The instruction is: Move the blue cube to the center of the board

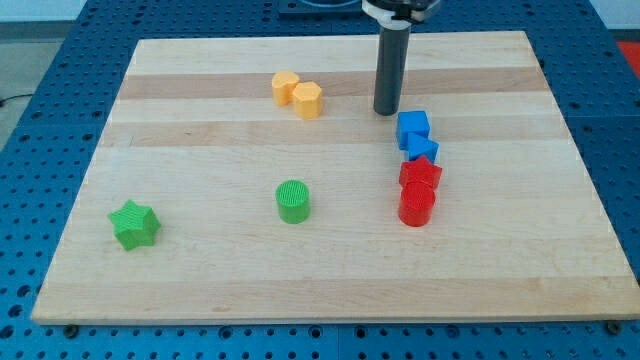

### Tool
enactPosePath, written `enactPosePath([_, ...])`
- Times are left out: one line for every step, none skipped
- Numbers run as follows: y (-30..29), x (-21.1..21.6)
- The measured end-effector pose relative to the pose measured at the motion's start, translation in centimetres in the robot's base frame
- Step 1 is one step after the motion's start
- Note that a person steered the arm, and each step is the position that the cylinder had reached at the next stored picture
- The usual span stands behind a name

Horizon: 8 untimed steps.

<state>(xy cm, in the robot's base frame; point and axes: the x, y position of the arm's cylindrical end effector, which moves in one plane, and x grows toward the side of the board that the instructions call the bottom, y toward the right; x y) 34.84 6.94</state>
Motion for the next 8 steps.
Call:
enactPosePath([-0.8, 0.1])
enactPosePath([-1.6, 0.7])
enactPosePath([-1.0, 1.4])
enactPosePath([0.2, 0.7])
enactPosePath([0.4, 0.4])
enactPosePath([3.6, 0.4])
enactPosePath([6.8, 0.4])
enactPosePath([9.5, 0.6])
